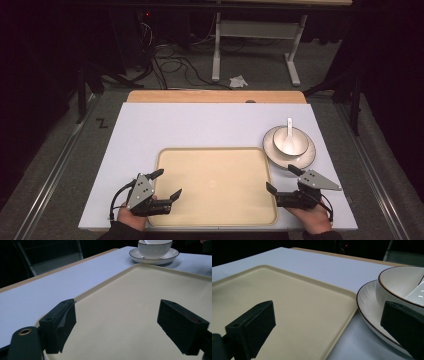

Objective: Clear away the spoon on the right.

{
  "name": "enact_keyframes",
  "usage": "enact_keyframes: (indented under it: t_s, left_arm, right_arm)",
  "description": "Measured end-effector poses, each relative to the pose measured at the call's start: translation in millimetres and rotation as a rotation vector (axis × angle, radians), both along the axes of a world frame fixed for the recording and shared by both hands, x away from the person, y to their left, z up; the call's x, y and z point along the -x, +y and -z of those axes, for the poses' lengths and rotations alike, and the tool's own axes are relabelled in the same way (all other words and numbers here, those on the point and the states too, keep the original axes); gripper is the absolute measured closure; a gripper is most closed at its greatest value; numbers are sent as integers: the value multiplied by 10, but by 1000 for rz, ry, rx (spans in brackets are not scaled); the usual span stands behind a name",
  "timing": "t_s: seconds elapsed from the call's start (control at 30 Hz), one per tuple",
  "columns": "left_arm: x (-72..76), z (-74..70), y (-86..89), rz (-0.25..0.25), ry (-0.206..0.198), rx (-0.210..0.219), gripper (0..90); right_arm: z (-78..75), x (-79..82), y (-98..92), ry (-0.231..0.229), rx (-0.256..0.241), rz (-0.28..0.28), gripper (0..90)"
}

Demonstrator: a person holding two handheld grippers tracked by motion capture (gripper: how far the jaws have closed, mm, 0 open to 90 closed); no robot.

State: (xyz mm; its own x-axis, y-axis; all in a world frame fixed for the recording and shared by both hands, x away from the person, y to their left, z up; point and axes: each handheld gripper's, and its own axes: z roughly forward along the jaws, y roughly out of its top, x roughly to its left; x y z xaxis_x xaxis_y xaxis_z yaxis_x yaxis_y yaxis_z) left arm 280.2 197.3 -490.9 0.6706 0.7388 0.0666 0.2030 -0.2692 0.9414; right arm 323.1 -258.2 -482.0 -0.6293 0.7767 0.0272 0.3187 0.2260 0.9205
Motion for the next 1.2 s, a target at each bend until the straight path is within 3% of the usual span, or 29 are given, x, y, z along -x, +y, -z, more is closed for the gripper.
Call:
enact_keyframes:
  t_s: [0.63, 0.83, 1.03, 1.07, 1.1, 1.13, 1.2]
  left_arm:
    - [-6, 4, -14, 5, 3, -6, 159]
    - [-5, 4, -14, 6, 4, 2, 159]
    - [-5, 4, -4, 4, 7, 7, 159]
    - [-6, 5, -5, 5, 8, 8, 159]
    - [-6, 5, -5, 5, 8, 8, 159]
    - [-6, 5, -4, 6, 8, 8, 159]
    - [-5, 5, -3, 6, 7, 9, 159]
  right_arm:
    - [-9, 3, -46, 5, -2, 26, 11]
    - [-76, 20, -144, -18, -24, 48, 234]
    - [-152, -31, -183, -34, -14, 98, 320]
    - [-193, -94, -203, -29, -14, 120, 376]
    - [-193, -94, -203, -29, -14, 120, 376]
    - [-227, -153, -221, -30, -3, 129, 469]
    - [-242, -177, -227, -28, 1, 134, 484]
